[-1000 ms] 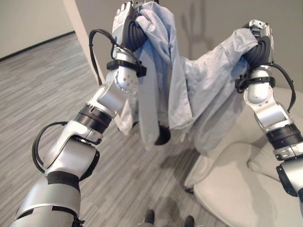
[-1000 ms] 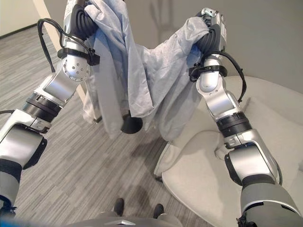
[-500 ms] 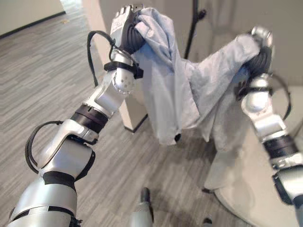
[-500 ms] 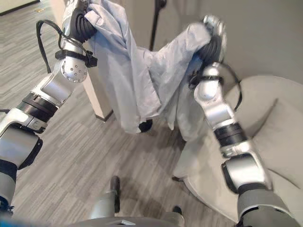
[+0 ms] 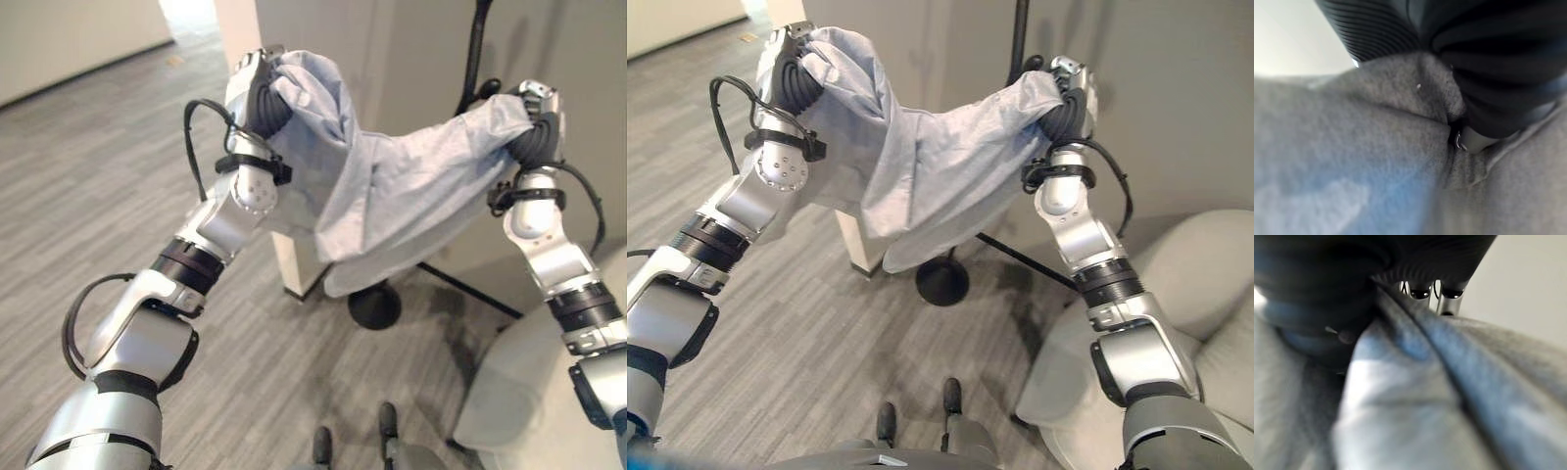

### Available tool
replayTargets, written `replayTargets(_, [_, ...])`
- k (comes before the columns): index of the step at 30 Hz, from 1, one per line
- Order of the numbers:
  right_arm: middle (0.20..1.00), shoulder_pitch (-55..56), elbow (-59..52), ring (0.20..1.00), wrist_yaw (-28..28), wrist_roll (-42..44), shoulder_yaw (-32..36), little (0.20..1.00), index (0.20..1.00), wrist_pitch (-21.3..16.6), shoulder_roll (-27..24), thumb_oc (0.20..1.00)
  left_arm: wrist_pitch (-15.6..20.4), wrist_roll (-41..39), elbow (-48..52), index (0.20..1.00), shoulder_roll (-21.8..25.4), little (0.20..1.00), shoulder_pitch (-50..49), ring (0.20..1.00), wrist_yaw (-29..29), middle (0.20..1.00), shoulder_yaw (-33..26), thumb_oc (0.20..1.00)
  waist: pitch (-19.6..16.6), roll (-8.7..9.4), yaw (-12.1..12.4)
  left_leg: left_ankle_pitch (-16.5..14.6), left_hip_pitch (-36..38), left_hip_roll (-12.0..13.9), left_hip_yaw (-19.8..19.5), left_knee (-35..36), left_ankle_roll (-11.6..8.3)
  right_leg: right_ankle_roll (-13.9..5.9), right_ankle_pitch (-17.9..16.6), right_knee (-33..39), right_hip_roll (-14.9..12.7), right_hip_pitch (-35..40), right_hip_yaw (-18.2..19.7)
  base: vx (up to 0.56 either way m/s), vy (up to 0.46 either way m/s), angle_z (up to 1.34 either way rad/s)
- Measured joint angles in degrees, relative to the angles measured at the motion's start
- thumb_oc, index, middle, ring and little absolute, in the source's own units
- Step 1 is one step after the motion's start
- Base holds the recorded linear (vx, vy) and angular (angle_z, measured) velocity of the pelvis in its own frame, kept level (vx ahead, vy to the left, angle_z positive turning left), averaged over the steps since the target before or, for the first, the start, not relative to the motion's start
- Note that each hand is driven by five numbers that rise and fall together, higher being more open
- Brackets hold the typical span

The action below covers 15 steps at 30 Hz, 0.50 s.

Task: Hang the clothes on the sofa on the clothes rack.

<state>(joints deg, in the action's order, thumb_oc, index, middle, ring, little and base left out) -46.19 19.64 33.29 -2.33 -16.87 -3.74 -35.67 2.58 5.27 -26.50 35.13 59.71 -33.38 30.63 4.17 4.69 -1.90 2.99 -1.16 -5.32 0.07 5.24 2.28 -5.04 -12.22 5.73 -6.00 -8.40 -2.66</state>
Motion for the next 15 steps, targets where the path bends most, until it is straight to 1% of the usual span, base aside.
replayTargets(1, [0.200,-0.11,0.01,0.200,-0.02,0.00,-0.09,0.200,0.200,0.00,-0.06,0.200,0.00,0.02,0.21,0.200,-0.16,0.200,0.30,0.200,0.04,0.200,-0.30,0.200,-0.34,-0.59,0.58,-0.52,0.18,0.81,-0.21,0.01,-0.78,0.19,0.34,-0.04,0.79,0.28,-0.05,0.13,-0.123,0.14])
replayTargets(2, [0.200,-0.24,0.04,0.200,-0.05,0.00,-0.42,0.200,0.200,0.09,-0.10,0.200,0.06,0.05,0.52,0.200,-0.22,0.200,0.71,0.200,0.08,0.200,-0.95,0.200,-0.33,-0.72,0.55,-0.92,0.43,1.51,-0.82,-0.07,-1.42,0.66,0.82,-0.04,1.42,0.86,-0.91,0.09,-0.079,0.09])
replayTargets(4, [0.200,-0.79,0.02,0.200,-0.15,0.00,-0.95,0.200,0.200,0.11,-0.21,0.200,0.05,0.04,0.79,0.200,-0.14,0.200,1.45,0.200,0.09,0.200,-1.55,0.200,-0.35,-0.74,0.47,-1.26,0.54,2.96,-1.12,-0.23,-1.95,0.81,1.08,-0.05,2.72,1.17,-1.64,0.10,-0.118,0.07])
replayTargets(5, [0.200,-1.30,0.02,0.200,-0.18,0.00,-0.97,0.200,0.200,0.10,-0.24,0.200,0.05,0.04,0.72,0.200,-0.17,0.200,1.50,0.200,0.12,0.200,-1.59,0.200,-0.33,-0.76,0.35,-1.51,0.95,3.85,-1.26,-0.23,-2.56,1.34,1.57,-0.06,3.52,1.73,-1.89,0.11,-0.180,0.04])
replayTargets(6, [0.200,-1.30,-0.01,0.200,-0.15,0.00,-0.95,0.200,0.200,0.10,-0.18,0.200,0.02,0.04,0.60,0.200,-0.17,0.200,1.50,0.200,0.20,0.200,-1.53,0.200,-0.32,-0.77,0.24,-1.70,1.39,4.22,-1.37,-0.23,-2.88,1.54,1.80,0.00,3.91,2.18,-2.27,0.11,-0.181,0.11])
replayTargets(8, [0.200,-1.30,0.01,0.200,-0.21,0.01,-0.94,0.200,0.200,0.11,-0.28,0.200,-0.02,0.04,0.62,0.200,-0.16,0.200,1.50,0.200,0.43,0.200,-1.53,0.200,-0.28,-0.70,-0.71,-1.96,2.47,4.94,-2.76,-0.14,-3.56,2.79,2.99,-0.02,4.45,3.80,-3.84,0.07,-0.140,0.30])
replayTargets(10, [0.200,-1.31,0.05,0.200,-0.49,0.01,-0.94,0.200,0.200,0.08,-0.11,0.200,-0.01,0.04,0.84,0.200,-0.07,0.200,1.55,0.200,0.45,0.200,-1.69,0.200,-0.27,-0.71,-0.77,-2.16,3.10,5.49,-3.19,-0.13,-3.90,2.58,3.51,0.01,4.91,4.66,-4.32,0.03,-0.110,0.19])
replayTargets(15, [0.200,-1.46,0.06,0.200,-1.44,0.03,-0.95,0.200,0.200,0.04,-0.05,0.200,-0.02,0.03,0.89,0.200,0.01,0.200,1.56,0.200,0.47,0.200,-1.71,0.200,-0.26,-0.73,-0.94,-2.28,3.12,5.88,-3.98,-0.12,-4.84,2.61,3.93,0.05,5.15,5.04,-5.25,0.00,-0.063,0.08])
